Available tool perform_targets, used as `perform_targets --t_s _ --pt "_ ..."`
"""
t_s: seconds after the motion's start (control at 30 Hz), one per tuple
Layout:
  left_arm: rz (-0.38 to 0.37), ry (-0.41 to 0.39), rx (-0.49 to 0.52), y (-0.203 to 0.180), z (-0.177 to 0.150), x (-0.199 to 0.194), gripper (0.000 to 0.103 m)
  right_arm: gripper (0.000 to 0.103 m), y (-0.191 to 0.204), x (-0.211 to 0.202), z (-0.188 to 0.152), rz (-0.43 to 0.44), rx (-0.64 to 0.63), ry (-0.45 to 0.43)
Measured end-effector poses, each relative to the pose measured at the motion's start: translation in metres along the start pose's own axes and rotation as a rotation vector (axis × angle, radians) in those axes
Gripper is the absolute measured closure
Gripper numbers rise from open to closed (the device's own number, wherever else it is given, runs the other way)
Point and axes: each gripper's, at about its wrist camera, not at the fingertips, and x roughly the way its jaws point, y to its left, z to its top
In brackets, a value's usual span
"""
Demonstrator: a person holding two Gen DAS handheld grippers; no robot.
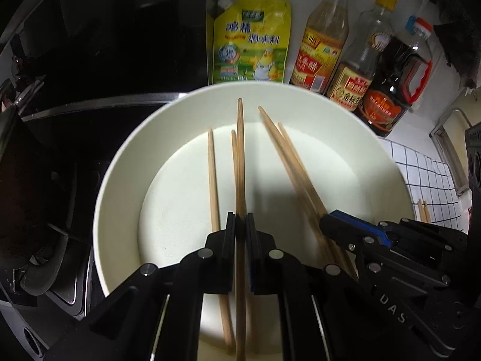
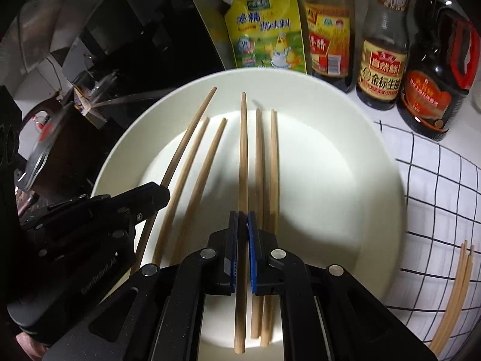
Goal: Organize utensils
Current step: 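Carry both chopsticks into the white bowl and open both tools, then lift both open tools out of the bowl back to the chopstick bundle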
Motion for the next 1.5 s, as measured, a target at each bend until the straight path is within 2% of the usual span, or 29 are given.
perform_targets --t_s 0.17,0.23,0.3,0.37,0.5,0.6,0.9,1.3,1.5 --pt "-0.002 0.019 -0.010 0.007 -0.001 0.004 0.094 0.096 -0.003 0.002 0.000 -0.021 0.005 0.005" --pt "-0.001 0.021 -0.013 0.007 0.001 0.002 0.083 0.094 -0.004 -0.002 -0.001 -0.026 0.009 -0.006" --pt "0.006 0.017 -0.017 0.008 0.001 -0.001 0.060 0.087 -0.005 -0.008 -0.002 -0.033 0.010 -0.023" --pt "0.014 0.002 -0.024 0.008 0.001 -0.006 0.043 0.080 -0.006 -0.017 -0.004 -0.046 0.009 -0.047" --pt "0.024 -0.008 -0.038 0.010 0.001 -0.016 0.041 0.079 -0.011 -0.030 -0.006 -0.059 0.017 -0.070" --pt "0.031 -0.017 -0.045 0.010 -0.002 -0.024 0.035 0.078 -0.013 -0.040 -0.012 -0.065 0.020 -0.078" --pt "0.018 -0.041 -0.026 -0.011 -0.014 -0.052 0.034 0.073 -0.023 -0.081 -0.036 -0.076 0.038 -0.112" --pt "-0.031 -0.053 0.021 -0.064 -0.033 -0.077 0.029 0.066 -0.058 -0.136 -0.072 -0.135 0.071 -0.160" --pt "-0.067 -0.056 0.056 -0.099 -0.040 -0.083 0.029 0.064 -0.094 -0.159 -0.097 -0.175 0.123 -0.165"
